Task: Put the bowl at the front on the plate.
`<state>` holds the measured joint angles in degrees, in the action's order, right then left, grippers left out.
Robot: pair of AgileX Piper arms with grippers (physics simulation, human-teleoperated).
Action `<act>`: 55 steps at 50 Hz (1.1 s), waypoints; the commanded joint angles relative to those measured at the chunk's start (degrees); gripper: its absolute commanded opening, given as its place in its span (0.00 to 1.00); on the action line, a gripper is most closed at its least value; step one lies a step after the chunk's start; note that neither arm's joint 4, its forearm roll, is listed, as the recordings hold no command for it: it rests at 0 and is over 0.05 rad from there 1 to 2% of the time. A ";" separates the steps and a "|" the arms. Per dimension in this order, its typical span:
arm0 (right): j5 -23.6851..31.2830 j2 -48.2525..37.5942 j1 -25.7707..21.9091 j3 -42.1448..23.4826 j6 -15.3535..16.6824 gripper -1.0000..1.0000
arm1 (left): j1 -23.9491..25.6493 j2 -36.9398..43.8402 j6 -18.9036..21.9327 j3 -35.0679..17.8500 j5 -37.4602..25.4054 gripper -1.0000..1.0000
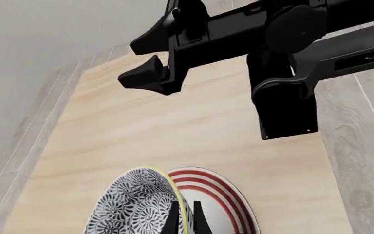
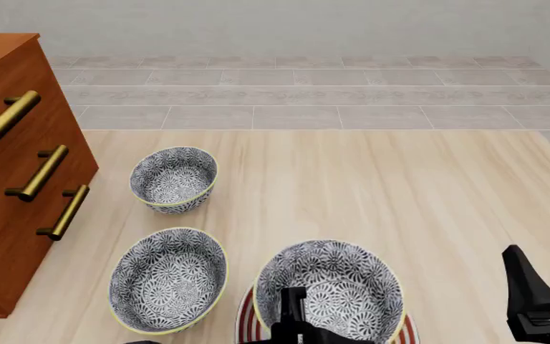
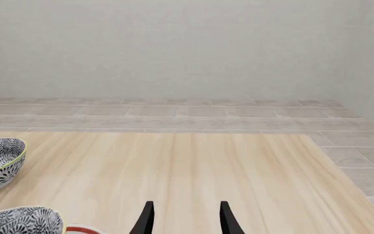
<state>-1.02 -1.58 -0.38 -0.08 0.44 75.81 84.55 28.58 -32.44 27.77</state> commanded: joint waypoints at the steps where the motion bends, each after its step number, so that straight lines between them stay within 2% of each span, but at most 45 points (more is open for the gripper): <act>1: -0.14 -0.17 0.01 0.00 -0.09 1.00 | 0.05 0.91 -1.97 0.13 0.72 0.00; 15: -0.08 -0.05 0.06 0.02 -0.23 1.00 | -0.34 2.92 -3.98 0.84 1.99 0.00; 55: -0.14 -0.04 0.15 0.04 -0.26 1.00 | 0.56 7.91 -5.15 2.19 5.97 0.00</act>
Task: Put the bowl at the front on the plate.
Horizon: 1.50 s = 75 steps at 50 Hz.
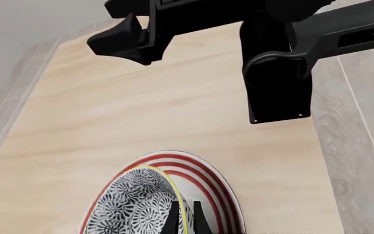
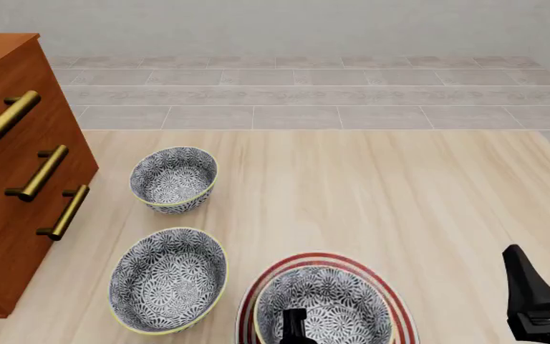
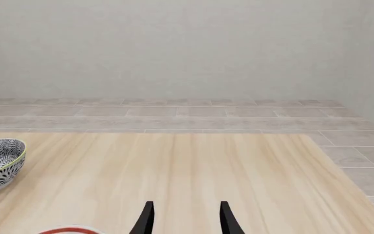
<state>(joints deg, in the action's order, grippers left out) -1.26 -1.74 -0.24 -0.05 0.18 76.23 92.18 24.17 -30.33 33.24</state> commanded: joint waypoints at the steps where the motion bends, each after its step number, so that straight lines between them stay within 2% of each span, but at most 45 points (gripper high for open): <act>1: 0.13 0.15 0.01 0.02 0.01 1.00 | 0.12 0.32 -0.79 0.08 0.51 0.00; 25: 0.20 0.18 -0.13 0.01 0.29 1.00 | 0.05 0.35 -1.87 0.47 0.60 0.00; 59: 0.66 0.83 0.01 0.02 0.09 1.00 | 0.46 4.00 -2.63 1.53 3.92 0.00; 75: 0.55 0.72 -0.01 -0.04 0.05 1.00 | 0.49 2.43 -4.15 1.43 2.45 0.00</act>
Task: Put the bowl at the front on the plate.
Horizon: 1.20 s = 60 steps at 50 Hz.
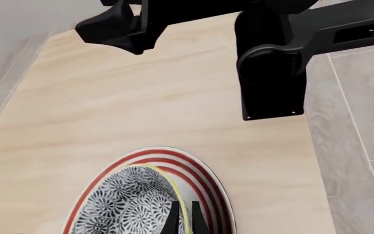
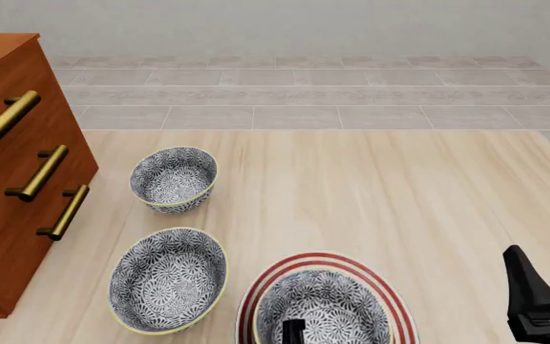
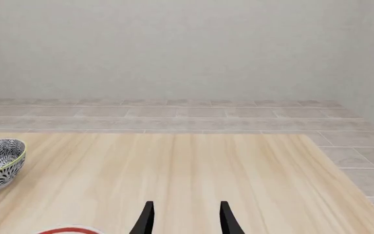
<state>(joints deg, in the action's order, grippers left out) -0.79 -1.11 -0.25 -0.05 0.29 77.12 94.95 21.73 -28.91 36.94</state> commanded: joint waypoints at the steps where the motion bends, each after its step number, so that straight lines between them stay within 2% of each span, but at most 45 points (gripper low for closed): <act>1: 0.06 0.09 0.02 -0.03 -0.07 1.00 | -0.44 -0.29 -1.61 0.07 -1.10 0.00; 9: -0.08 -0.01 0.02 0.01 -0.18 1.00 | -0.44 -0.54 -1.69 -0.04 -1.51 0.00; 10: -0.10 -0.03 0.04 0.01 -0.20 1.00 | -0.41 -0.57 -1.70 -0.05 -1.57 1.00; 33: -0.35 -0.29 0.07 -0.01 -0.35 1.00 | 0.27 -1.91 -1.85 -0.08 -2.42 1.00; 55: -0.25 -0.26 0.01 0.01 -0.22 1.00 | 3.19 -16.79 -5.74 -3.19 -13.60 1.00; 60: -0.10 -0.16 -0.06 0.00 0.00 1.00 | 4.21 -22.82 -7.14 -5.37 -18.34 1.00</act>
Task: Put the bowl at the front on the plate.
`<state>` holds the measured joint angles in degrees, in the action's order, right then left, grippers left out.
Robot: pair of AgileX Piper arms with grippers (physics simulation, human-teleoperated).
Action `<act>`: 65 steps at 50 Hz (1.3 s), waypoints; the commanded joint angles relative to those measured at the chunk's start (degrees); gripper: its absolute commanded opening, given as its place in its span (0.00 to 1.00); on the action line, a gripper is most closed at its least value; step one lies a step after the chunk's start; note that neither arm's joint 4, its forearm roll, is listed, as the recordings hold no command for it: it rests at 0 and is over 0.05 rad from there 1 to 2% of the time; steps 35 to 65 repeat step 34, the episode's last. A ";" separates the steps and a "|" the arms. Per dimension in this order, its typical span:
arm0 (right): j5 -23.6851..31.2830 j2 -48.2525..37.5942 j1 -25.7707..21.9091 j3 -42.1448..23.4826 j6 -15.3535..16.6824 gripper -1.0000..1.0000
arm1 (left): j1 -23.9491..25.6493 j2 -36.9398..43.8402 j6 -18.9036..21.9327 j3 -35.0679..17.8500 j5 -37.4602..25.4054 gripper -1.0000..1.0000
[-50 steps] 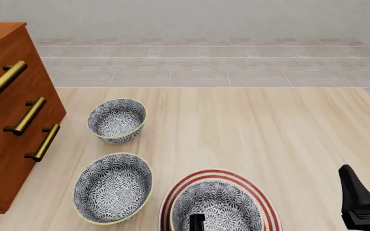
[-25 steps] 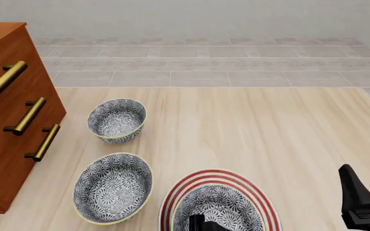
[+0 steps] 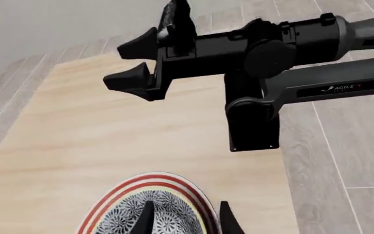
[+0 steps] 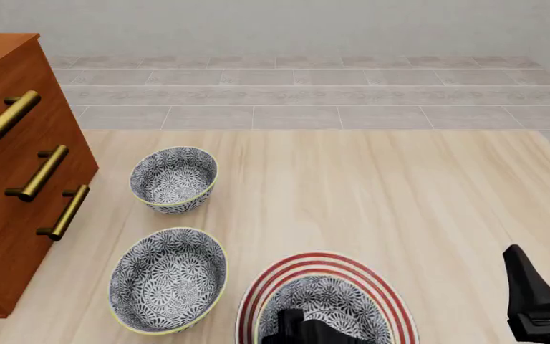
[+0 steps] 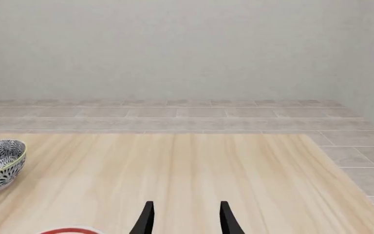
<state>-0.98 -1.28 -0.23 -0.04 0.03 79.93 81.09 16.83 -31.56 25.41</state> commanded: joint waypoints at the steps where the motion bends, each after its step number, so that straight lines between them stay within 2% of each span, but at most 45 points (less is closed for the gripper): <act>1: 0.11 0.01 -0.11 -0.01 0.29 1.00 | 1.32 -11.11 -2.20 -3.46 -8.20 1.00; 13: -0.23 -0.47 -0.19 0.00 0.44 1.00 | -2.83 -21.10 1.22 -8.45 -15.39 1.00; 25: -0.28 -0.42 -0.10 -0.02 0.31 1.00 | -7.03 -28.82 5.73 -13.26 -19.68 1.00; 34: -0.07 -0.16 -0.11 0.00 0.29 1.00 | -10.57 -32.26 6.43 -15.64 -21.22 1.00; 65: -0.07 -0.16 -0.11 0.00 0.29 1.00 | -10.57 -32.26 6.43 -15.64 -21.22 1.00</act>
